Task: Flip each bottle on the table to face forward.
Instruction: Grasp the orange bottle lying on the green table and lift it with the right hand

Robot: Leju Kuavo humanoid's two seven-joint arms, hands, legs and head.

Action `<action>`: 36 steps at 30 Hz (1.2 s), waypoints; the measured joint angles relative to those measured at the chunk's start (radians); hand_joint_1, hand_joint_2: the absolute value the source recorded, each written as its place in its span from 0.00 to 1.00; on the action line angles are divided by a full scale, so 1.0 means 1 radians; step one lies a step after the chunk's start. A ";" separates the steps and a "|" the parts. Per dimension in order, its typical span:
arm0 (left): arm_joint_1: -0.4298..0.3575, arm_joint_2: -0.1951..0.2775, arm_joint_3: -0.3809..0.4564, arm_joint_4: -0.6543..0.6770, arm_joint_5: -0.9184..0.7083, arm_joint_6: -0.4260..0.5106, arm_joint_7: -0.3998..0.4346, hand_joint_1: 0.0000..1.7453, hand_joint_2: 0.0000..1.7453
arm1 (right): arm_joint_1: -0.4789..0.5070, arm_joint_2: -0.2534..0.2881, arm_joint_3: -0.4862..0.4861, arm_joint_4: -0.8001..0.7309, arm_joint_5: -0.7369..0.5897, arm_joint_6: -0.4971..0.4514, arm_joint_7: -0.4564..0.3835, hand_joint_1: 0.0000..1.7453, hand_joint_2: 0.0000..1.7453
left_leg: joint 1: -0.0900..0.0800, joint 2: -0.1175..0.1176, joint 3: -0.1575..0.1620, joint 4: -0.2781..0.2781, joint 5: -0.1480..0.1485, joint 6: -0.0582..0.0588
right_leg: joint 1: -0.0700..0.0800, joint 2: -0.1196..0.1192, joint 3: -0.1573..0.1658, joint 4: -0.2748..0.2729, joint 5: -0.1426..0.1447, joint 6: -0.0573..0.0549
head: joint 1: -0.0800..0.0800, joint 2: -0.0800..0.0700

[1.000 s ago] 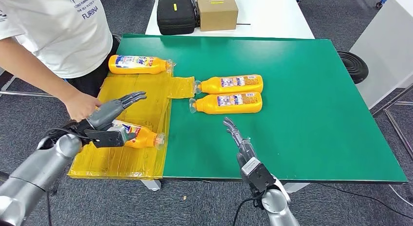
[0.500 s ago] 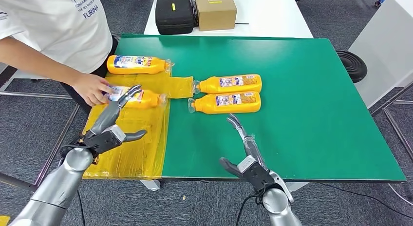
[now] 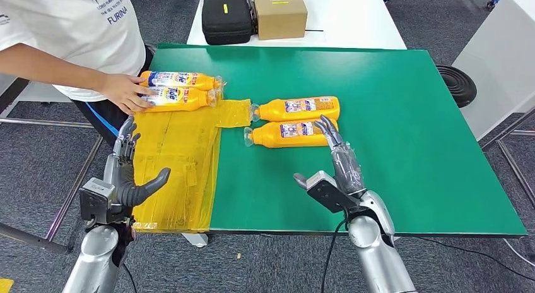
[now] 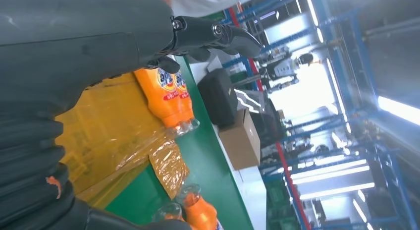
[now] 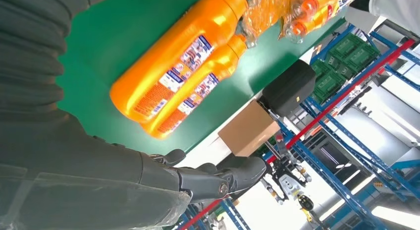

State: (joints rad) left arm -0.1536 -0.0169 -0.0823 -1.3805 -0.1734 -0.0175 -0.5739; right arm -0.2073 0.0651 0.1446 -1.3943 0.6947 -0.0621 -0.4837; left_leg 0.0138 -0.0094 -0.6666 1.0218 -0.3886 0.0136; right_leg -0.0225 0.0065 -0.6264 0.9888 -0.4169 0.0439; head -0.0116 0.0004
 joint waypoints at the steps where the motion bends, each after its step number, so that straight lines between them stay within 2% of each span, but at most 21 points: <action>1: 0.007 -0.006 0.005 -0.007 -0.001 0.003 0.002 0.00 1.00 | -0.009 -0.003 0.001 0.006 -0.002 -0.001 0.000 0.00 1.00 | 0.000 0.000 0.000 0.000 0.000 0.000 | 0.000 0.000 0.000 0.000 0.000 0.000 | 0.000 0.000; 14: 0.072 -0.035 0.058 -0.076 -0.014 0.021 0.019 0.00 1.00 | -0.056 -0.028 0.019 0.046 -0.044 -0.001 -0.011 0.00 1.00 | 0.000 0.000 0.000 0.000 0.000 0.000 | 0.000 0.000 0.000 0.000 0.000 0.000 | 0.000 0.000; 36: 0.092 -0.043 0.069 -0.088 -0.035 0.018 0.028 0.00 1.00 | -0.037 -0.035 0.038 0.046 -0.082 0.001 -0.022 0.00 1.00 | 0.000 0.000 0.000 0.000 0.000 0.000 | 0.000 0.000 -0.001 0.000 0.000 0.000 | 0.000 0.000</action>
State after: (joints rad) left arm -0.0619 -0.0603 -0.0137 -1.4681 -0.2080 0.0003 -0.5458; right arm -0.2448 0.0306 0.1827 -1.3485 0.6127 -0.0606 -0.5061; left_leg 0.0140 -0.0098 -0.6669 1.0218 -0.3886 0.0136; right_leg -0.0222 0.0064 -0.6269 0.9888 -0.4170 0.0439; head -0.0115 0.0004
